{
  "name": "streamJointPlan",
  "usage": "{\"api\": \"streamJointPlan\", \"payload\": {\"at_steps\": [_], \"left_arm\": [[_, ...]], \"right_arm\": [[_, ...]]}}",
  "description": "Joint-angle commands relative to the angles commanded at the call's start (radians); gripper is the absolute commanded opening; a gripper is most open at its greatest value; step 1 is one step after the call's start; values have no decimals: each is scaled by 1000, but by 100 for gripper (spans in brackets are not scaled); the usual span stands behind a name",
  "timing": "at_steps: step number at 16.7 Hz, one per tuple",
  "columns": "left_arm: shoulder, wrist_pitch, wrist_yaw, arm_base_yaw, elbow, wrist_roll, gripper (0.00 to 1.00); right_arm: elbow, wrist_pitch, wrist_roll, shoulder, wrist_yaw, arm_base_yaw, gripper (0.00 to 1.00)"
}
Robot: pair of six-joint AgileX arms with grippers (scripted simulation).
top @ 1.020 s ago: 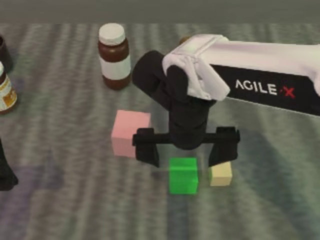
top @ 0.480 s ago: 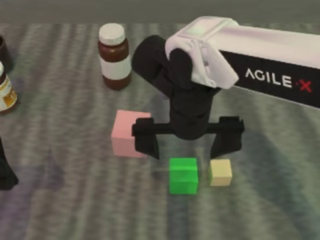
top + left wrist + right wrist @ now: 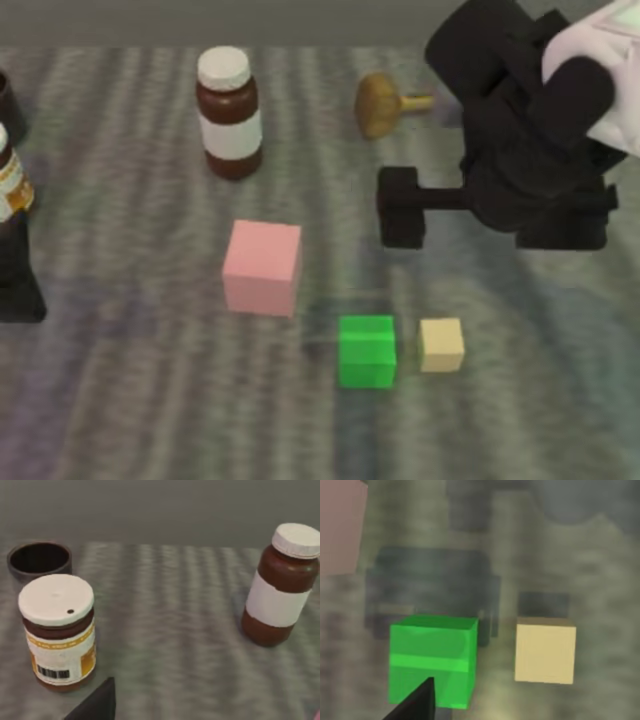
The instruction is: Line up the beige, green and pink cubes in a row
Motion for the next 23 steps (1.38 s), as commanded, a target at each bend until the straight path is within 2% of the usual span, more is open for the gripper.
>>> {"api": "streamJointPlan", "payload": {"at_steps": [4,8,11,16,20,23], "left_arm": [[424,-221,-1,-93,334,-67,100],[877,-455,0,-192,668,-135,100],[1170,-618,2,-262,899,-184,100],[1549,-831,3,-358,1231,-251,100],[1737,-928,2,-406,1403,-284,100],[1780,-951,1,-418,1448,-292,100]], "right_arm": [[-332,149,-159,-332,32,-136,100],[-700,316,-318,-698,35,-282,100],[-948,457,-419,-986,15,-384,100],[-1244,718,-537,-1428,-41,-527,100],[-1355,892,-584,-1645,-82,-599,100],[-1379,943,-595,-1699,-95,-619,100]]}}
